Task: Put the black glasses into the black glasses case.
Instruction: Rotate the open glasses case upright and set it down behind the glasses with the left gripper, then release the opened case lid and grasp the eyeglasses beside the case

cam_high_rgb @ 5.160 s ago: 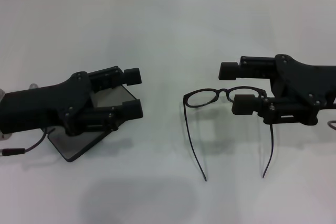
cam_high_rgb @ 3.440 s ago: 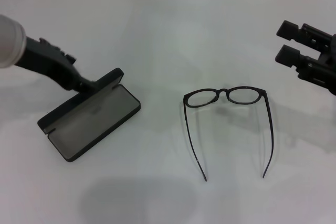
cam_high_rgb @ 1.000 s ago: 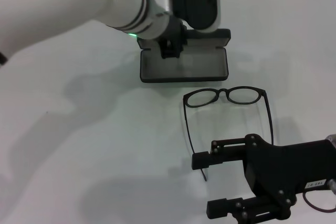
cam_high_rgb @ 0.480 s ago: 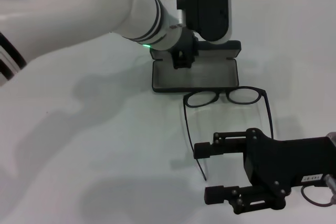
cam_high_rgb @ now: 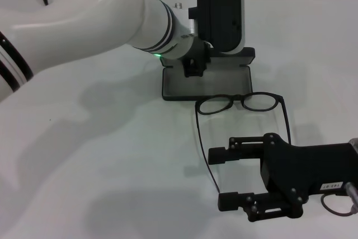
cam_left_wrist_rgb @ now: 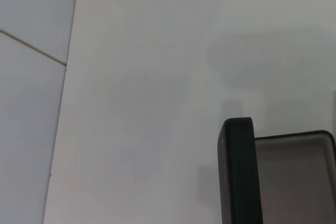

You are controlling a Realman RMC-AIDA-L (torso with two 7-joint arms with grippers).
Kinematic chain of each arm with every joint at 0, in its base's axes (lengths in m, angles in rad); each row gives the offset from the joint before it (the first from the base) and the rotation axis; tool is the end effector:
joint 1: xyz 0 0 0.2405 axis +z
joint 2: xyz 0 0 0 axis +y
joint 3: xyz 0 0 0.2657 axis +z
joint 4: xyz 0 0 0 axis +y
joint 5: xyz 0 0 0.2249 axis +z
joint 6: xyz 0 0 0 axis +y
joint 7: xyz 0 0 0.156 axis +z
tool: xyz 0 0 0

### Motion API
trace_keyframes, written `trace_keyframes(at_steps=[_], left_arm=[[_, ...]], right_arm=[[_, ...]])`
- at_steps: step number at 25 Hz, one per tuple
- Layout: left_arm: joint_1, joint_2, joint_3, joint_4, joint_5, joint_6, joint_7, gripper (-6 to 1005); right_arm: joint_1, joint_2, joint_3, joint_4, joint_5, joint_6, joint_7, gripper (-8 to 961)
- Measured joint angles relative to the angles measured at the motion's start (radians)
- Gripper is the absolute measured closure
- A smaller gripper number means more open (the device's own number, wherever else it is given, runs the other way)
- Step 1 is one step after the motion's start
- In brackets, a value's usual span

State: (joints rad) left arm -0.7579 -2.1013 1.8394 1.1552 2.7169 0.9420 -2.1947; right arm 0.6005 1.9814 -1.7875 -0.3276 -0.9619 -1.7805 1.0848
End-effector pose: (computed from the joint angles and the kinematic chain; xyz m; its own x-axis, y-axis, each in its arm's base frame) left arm -0.1185 0.4161 -0.1108 0.8818 -0.1322 -0.4528 -0.3362 -0.8495 -0.4067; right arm 0.2025 0.2772 -0.0676 0.6763 -0.2659 -0.6869 -0.0626 -0.9499 0.3061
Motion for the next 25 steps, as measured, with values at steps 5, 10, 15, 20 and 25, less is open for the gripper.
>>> trace_keyframes(at_steps=[5, 10, 15, 20, 25], left_arm=[[0.002, 0.000, 0.003, -0.007, 0.000, -0.005, -0.001, 800], [0.006, 0.000, 0.003, -0.008, 0.000, -0.007, -0.021, 800], [0.009, 0.001, 0.003, 0.002, -0.001, -0.002, -0.025, 706], [0.009, 0.004, -0.001, 0.034, -0.003, 0.034, -0.025, 619], [0.024, 0.005, -0.010, 0.116, 0.005, 0.107, -0.037, 578]], right_arm=[[0.004, -0.001, 0.001, -0.001, 0.000, 0.006, 0.002, 282], [0.004, 0.001, 0.001, -0.002, 0.001, 0.006, 0.002, 282], [-0.001, 0.003, 0.001, 0.001, 0.000, 0.006, 0.002, 282], [-0.010, 0.001, 0.001, 0.003, 0.001, 0.041, 0.001, 282], [-0.013, -0.007, 0.000, 0.002, 0.000, 0.061, 0.001, 282]])
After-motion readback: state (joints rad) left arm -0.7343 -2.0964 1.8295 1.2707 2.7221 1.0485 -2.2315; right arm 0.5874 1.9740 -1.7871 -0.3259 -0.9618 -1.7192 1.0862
